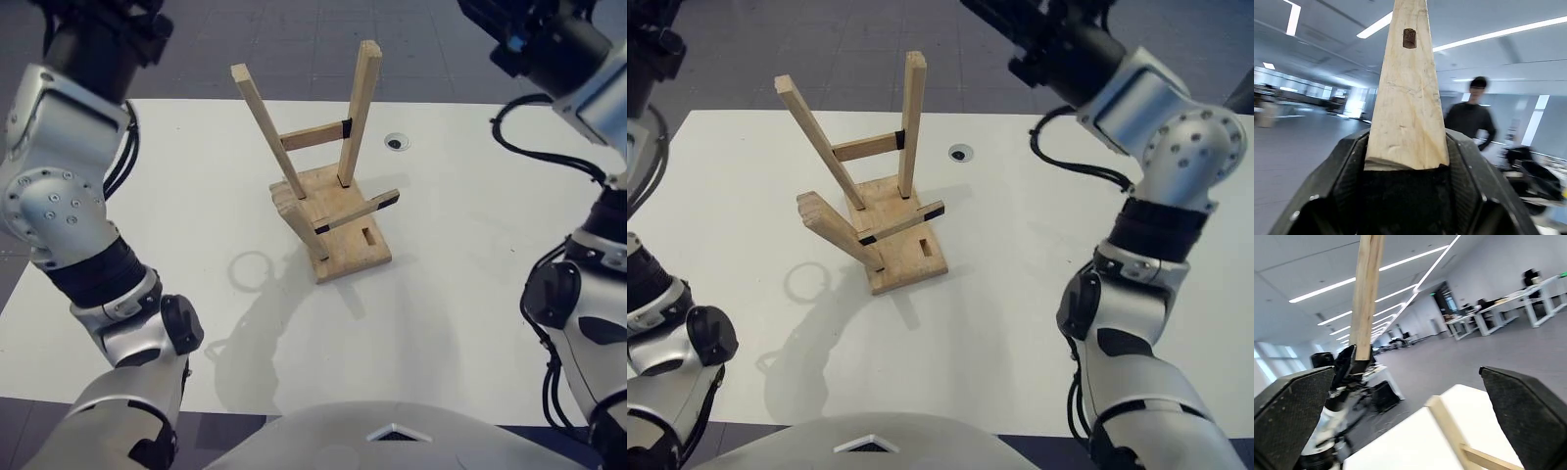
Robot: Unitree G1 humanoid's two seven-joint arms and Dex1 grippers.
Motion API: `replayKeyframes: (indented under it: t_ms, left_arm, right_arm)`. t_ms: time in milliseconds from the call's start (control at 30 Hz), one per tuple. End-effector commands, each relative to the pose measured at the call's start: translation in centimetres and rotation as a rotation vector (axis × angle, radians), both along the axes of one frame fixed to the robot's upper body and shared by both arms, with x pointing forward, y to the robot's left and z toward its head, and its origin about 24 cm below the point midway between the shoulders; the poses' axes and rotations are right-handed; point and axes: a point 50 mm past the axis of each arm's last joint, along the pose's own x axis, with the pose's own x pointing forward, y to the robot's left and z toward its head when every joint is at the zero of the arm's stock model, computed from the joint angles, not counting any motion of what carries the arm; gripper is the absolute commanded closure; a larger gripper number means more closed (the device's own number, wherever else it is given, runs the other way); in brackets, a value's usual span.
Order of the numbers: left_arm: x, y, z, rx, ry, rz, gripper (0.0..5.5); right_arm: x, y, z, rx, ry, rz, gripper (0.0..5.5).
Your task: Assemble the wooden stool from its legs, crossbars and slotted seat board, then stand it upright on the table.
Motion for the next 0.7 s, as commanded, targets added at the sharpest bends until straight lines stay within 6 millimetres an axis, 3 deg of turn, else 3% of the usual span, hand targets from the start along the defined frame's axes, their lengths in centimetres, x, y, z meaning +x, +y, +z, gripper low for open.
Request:
replayKeyframes:
  t_ms: [33,133,367,500,700]
  left_arm:
    - [-1.0,-2.7,0.5,0.009,-0.021,-0.358,3.4]
    - [-1.2,-3.4,0.3,0.026,-0.016,-0.457,3.4]
    - [-1.2,-3.6,-0.4,0.04,0.01,-0.481,3.4]
    - [-1.0,-3.9,-0.7,0.056,0.032,-0.482,3.4]
    - [-1.1,-3.9,-1.0,0.067,0.047,-0.481,3.4]
  right_arm:
    - [-1.2,1.2,2.8,0.094,-0.035,0.263,0.0]
    - [-1.1,1.4,3.6,0.123,-0.025,0.316,0.0]
    - [-0.9,1.7,3.9,0.095,-0.012,0.333,0.0]
    - [-1.4,2.4,3.2,0.028,-0.015,0.377,0.93]
    - [-1.5,2.8,2.9,-0.007,-0.03,0.365,1.9]
